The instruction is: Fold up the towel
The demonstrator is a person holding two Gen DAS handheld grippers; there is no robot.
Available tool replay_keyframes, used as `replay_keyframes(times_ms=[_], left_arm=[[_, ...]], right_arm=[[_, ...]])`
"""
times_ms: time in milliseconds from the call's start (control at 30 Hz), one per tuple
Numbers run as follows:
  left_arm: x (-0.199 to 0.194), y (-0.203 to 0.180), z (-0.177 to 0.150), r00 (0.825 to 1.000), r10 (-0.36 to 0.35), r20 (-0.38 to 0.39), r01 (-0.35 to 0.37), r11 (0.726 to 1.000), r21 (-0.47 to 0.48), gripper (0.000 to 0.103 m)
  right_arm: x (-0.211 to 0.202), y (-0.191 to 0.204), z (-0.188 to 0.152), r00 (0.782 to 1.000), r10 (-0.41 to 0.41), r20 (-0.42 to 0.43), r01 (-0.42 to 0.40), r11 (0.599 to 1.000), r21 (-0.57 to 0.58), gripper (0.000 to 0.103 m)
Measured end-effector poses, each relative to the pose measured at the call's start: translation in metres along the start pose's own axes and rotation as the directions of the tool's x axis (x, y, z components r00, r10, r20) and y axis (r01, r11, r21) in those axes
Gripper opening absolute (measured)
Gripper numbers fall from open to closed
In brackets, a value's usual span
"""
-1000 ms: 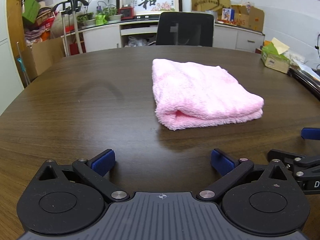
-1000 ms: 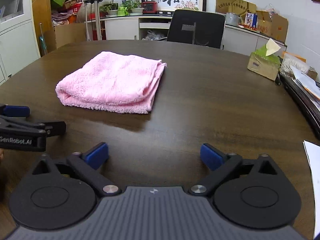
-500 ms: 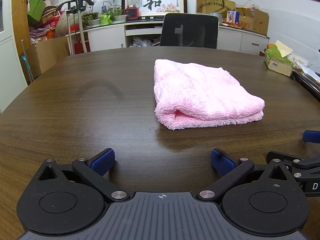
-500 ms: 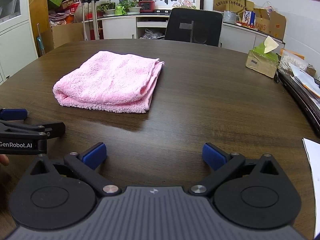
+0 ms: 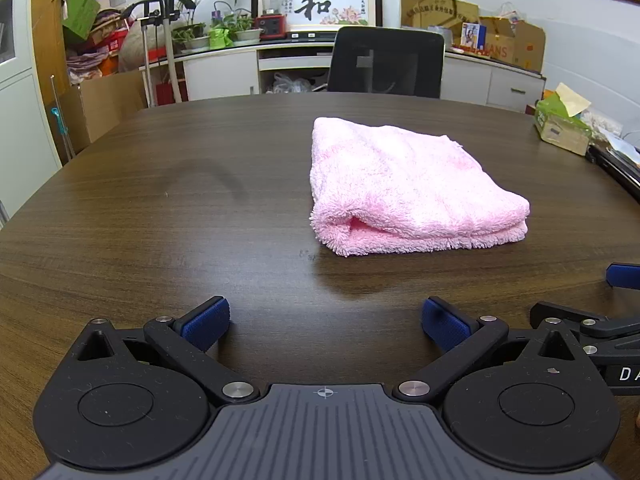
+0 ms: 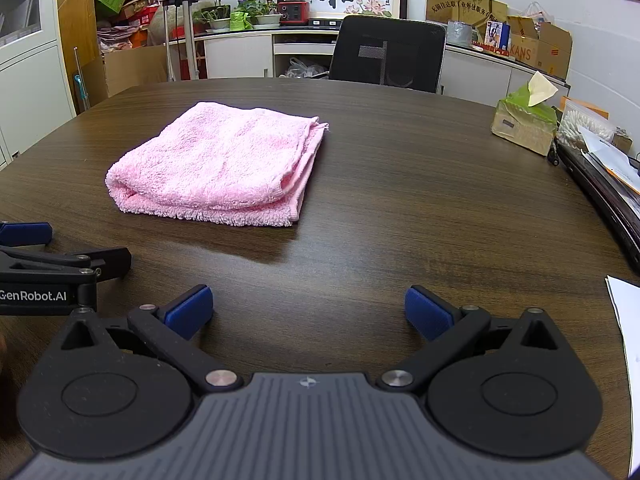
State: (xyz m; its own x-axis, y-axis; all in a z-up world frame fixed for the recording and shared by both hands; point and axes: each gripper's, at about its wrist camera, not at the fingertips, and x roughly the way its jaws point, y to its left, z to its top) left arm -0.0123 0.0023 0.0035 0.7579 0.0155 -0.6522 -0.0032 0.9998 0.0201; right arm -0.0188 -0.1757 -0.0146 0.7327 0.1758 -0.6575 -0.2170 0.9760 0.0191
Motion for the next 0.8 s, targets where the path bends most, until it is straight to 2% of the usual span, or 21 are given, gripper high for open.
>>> replay_keyframes(times_ms=[800], left_arm=[[0.0008,0.0085,0.0012,0.999,-0.032,-0.001,0.032,0.999,0.025,0.103]], right_arm=[[0.0001,-0.0015,0.0006,1.0,0.001,0.0,-0.001,1.0,0.0,0.103]])
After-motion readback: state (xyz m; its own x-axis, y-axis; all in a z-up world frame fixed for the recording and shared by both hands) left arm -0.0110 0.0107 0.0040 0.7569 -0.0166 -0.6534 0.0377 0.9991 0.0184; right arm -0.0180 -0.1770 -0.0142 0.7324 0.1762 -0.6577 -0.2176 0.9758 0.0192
